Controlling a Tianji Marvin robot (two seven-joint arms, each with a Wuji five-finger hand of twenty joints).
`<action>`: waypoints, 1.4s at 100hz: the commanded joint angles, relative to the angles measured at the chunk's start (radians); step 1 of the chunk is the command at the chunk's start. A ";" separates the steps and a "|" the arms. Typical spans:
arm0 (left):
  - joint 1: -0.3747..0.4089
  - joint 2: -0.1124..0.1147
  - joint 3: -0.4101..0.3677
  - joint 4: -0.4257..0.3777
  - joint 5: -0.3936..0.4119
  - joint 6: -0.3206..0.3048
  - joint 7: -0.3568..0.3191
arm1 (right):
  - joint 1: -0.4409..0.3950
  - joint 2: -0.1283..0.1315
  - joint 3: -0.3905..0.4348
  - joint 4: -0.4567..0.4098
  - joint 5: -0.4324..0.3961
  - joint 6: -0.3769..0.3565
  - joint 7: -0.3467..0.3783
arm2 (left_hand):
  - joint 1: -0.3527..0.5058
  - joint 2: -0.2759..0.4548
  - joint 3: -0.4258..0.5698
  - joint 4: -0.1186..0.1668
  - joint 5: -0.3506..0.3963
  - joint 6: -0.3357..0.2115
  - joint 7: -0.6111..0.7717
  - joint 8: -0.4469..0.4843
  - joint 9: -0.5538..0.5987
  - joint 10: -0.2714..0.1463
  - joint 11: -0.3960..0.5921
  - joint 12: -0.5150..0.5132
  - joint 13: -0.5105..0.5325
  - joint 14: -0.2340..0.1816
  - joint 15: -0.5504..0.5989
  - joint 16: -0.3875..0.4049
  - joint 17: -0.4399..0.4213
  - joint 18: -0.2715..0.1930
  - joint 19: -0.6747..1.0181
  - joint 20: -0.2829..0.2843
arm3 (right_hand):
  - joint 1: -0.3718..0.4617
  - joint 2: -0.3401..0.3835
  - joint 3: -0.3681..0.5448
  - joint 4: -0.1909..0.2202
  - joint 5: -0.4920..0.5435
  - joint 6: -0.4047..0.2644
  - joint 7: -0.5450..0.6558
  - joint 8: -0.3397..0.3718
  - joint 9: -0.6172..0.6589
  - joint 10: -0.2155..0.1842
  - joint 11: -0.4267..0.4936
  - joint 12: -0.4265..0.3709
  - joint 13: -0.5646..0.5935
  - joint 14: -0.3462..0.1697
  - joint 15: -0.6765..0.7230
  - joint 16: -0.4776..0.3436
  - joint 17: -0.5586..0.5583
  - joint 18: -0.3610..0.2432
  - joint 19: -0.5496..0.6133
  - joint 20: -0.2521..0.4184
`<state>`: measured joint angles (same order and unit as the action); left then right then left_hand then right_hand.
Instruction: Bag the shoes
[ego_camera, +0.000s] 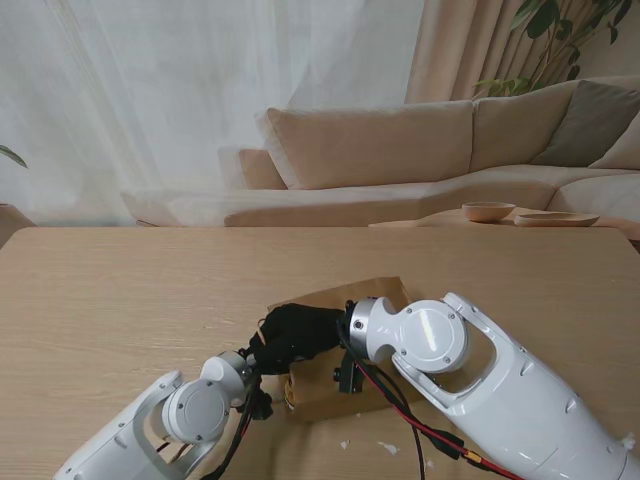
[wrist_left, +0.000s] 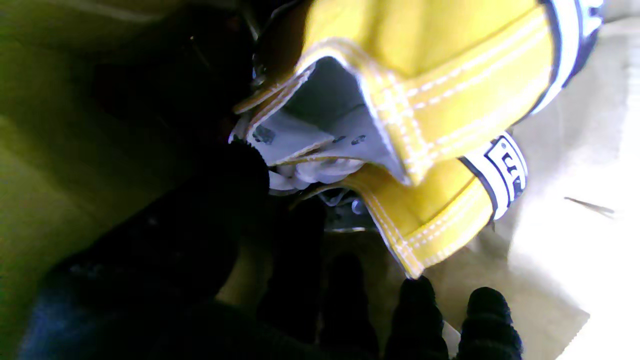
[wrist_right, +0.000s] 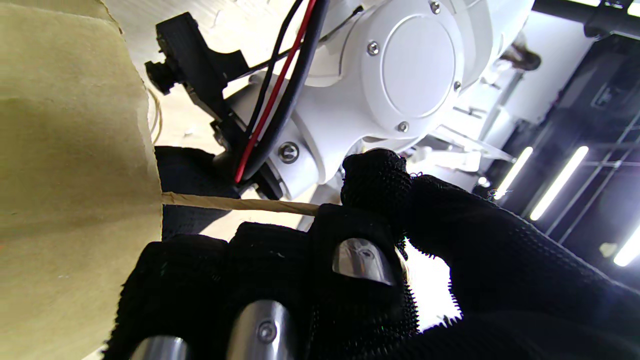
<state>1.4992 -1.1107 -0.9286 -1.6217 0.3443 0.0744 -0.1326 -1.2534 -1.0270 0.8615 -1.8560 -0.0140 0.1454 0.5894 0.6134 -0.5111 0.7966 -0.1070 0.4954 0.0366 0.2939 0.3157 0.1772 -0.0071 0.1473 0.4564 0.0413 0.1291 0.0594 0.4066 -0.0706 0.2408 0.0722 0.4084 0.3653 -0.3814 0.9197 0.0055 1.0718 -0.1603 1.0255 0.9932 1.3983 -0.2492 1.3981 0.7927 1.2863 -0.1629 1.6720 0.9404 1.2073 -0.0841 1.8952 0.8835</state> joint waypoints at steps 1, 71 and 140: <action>0.013 0.010 -0.011 -0.019 0.016 -0.007 -0.024 | -0.009 -0.004 0.002 -0.004 0.000 0.008 0.015 | -0.027 0.020 -0.015 -0.004 0.042 -0.060 0.012 0.005 -0.025 -0.011 -0.013 -0.008 -0.010 -0.034 -0.007 -0.004 0.000 -0.034 -0.026 -0.015 | -0.006 0.009 0.006 0.066 0.116 0.052 0.016 0.018 0.048 -0.102 0.085 -0.002 0.034 -0.019 0.106 0.017 0.048 -0.179 0.199 0.025; 0.201 0.062 -0.262 -0.138 0.152 -0.117 -0.155 | -0.024 -0.022 0.010 0.013 0.000 0.060 -0.044 | 0.008 0.040 -0.032 0.004 0.082 -0.022 0.030 0.024 -0.023 -0.014 -0.001 0.005 -0.011 -0.030 -0.006 0.004 -0.002 -0.036 -0.016 -0.028 | -0.011 0.001 0.004 0.035 0.093 0.045 -0.003 -0.013 0.048 -0.079 0.068 -0.017 0.033 0.002 0.106 0.009 0.048 -0.175 0.199 0.019; 0.297 0.039 -0.437 -0.103 0.225 -0.247 -0.010 | -0.079 -0.021 -0.003 -0.038 -0.277 0.194 -0.144 | 0.021 0.044 -0.053 0.007 0.045 -0.003 0.005 0.019 -0.028 -0.001 -0.008 0.002 -0.012 -0.028 -0.008 0.008 -0.004 -0.033 -0.015 -0.033 | -0.247 0.006 -0.280 -0.080 -0.631 0.397 -0.434 -0.759 -0.219 0.001 -0.099 -0.087 0.029 0.135 -0.100 -0.310 0.000 -0.119 0.165 -0.423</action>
<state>1.7870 -1.0692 -1.3578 -1.7274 0.5713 -0.1695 -0.1338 -1.3066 -1.0456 0.8534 -1.8804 -0.2886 0.3210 0.4465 0.6261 -0.4819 0.7651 -0.1070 0.5608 0.0361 0.3122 0.3312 0.1770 -0.0059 0.1470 0.4562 0.0413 0.1217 0.0594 0.4066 -0.0702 0.2316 0.0722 0.3963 0.1678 -0.3811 0.6697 -0.0306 0.5236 0.1971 0.5790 0.2691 1.1974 -0.2463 1.2956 0.7025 1.2861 -0.1492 1.5754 0.6571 1.2024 -0.0844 1.8958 0.4941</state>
